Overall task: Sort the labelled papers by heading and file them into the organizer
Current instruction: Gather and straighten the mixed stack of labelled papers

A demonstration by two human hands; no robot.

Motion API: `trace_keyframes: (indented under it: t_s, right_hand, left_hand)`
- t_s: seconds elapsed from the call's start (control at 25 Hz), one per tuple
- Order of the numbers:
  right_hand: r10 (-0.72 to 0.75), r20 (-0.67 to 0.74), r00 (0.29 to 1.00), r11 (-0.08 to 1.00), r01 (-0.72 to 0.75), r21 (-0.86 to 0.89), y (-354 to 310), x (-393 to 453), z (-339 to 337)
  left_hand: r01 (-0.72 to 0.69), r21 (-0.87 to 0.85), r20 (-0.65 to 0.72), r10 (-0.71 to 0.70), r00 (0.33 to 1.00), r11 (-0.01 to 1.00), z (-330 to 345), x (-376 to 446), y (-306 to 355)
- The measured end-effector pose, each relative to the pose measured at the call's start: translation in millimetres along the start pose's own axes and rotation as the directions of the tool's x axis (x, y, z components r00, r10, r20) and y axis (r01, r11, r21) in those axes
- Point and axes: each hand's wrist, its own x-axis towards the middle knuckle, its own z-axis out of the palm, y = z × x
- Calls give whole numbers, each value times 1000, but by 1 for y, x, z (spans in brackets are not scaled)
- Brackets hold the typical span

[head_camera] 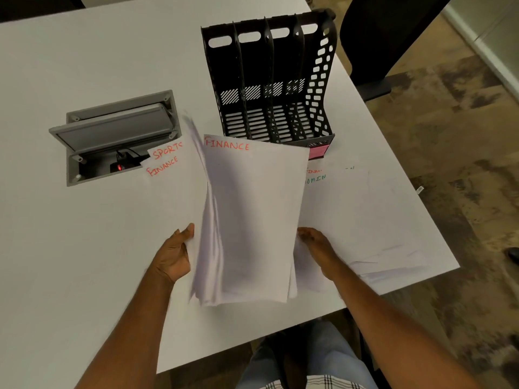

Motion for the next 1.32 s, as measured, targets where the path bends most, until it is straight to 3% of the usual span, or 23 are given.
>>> trace_keyframes:
  t_s: [0.12, 0.2, 0.28, 0.32, 0.4, 0.52, 0.72, 0.8, 0.88, 0.96, 1.04, 1.08, 1.16, 1.24, 1.32]
  right_hand:
    - [74, 76, 994, 962, -91, 256, -17, -7, -3]
    - [62, 194, 979, 833, -158, 530, -29, -13, -14]
    - [22, 276, 961, 719, -207, 664, -33, -18, -27]
    - [21, 271, 962, 753, -193, 629, -32, -21, -30]
    - [59, 185, 981, 909, -130, 397, -26, -26, -28]
    - [62, 58, 996, 970, -74, 230, -20, -20, -32]
    - [45, 251, 967, 989, -79, 125, -26, -9, -40]
    - [35, 270, 962, 998, -48, 44, -28, -1, -24]
    - [-15, 124, 992, 996, 5, 87, -30, 7, -19]
    - [-59, -65, 996, 994, 64, 87, -29, 15, -32]
    - [-100, -230, 968, 994, 86, -69, -23, 22, -52]
    - [-113, -287, 951, 976, 53, -210, -18, 27, -61]
    - [-86, -316, 945, 898, -64, -435, -6, 37, -75]
    - [-57, -298, 953, 881, -92, -464, 5, 44, -81]
    - [-73, -279, 958, 902, -56, -427, 12, 47, -80]
  left_hand:
    - [-4, 266, 38, -6, 999, 964, 19, -1, 0]
    - [-12, 308, 66, -9, 998, 951, 37, 3, -11]
    - [-8, 275, 85, -16, 996, 961, 50, 9, -28]
    - [12, 276, 102, -42, 994, 961, 53, 14, -38]
    - [62, 310, 152, -114, 982, 949, 57, 21, -56]
    - [140, 284, 202, -202, 958, 948, 57, 31, -69]
    - [145, 200, 276, -198, 941, 969, 74, 38, -75]
    - [123, 246, 197, -174, 965, 961, 97, 38, -84]
    - [72, 292, 31, -85, 996, 954, 114, 44, -85]
    - [32, 316, 5, -36, 999, 948, 124, 51, -82]
    - [-5, 396, 15, -2, 1000, 918, 131, 54, -79]
    - [-31, 464, -45, 59, 997, 885, 134, 56, -80]
    - [-36, 613, -197, 197, 960, 790, 136, 61, -86]
    - [20, 689, -301, 261, 917, 724, 139, 64, -91]
    - [44, 684, -331, 255, 908, 728, 141, 69, -94]
